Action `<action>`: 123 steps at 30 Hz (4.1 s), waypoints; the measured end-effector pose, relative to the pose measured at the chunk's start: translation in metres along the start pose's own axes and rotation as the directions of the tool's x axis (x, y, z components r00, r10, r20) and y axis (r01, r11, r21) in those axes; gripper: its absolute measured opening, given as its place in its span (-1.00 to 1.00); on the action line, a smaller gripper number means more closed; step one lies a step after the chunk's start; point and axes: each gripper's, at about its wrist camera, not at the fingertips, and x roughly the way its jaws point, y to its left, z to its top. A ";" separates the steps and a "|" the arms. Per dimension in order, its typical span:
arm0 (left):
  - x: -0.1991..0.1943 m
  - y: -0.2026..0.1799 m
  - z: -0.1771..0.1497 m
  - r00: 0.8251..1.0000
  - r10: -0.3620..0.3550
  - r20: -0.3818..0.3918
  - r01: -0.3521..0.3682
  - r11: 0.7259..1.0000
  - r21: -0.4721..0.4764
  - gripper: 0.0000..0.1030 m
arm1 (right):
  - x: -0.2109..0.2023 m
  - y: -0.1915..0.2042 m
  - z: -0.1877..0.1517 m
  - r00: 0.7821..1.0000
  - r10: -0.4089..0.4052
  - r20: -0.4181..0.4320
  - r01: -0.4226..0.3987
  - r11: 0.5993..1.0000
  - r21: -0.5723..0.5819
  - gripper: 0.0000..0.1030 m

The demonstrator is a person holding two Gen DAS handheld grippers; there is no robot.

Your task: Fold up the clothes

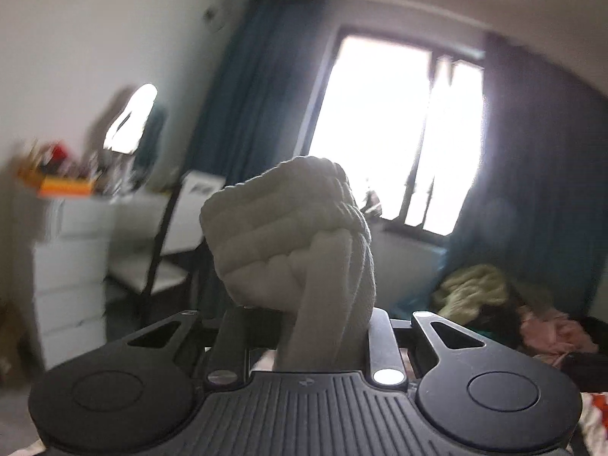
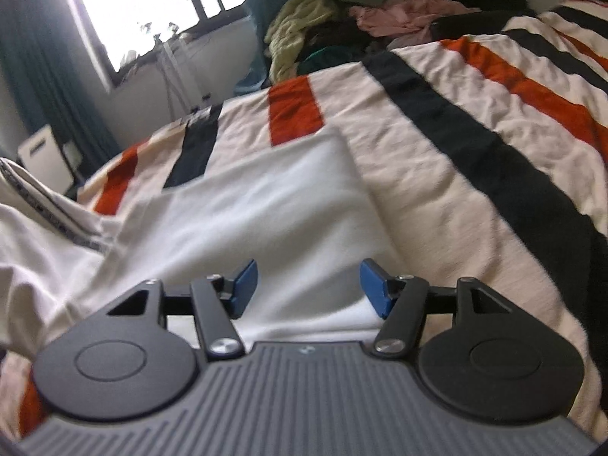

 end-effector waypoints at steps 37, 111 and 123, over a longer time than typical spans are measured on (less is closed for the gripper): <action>-0.110 -0.357 -0.224 0.756 -0.470 -0.455 0.644 0.656 0.393 0.78 | -0.034 -0.118 0.048 0.974 -0.078 0.211 -0.011 0.920 0.391 0.25; -0.010 -0.033 -0.192 0.706 -0.315 -0.634 0.185 0.946 -0.265 0.90 | 0.014 -0.077 0.000 0.894 0.442 0.073 -0.423 0.779 0.463 0.66; -0.013 -0.022 -0.192 0.679 -0.436 -0.591 0.185 0.880 -0.437 0.90 | 0.021 -0.062 -0.024 0.972 0.230 -0.038 -0.198 0.900 0.389 0.35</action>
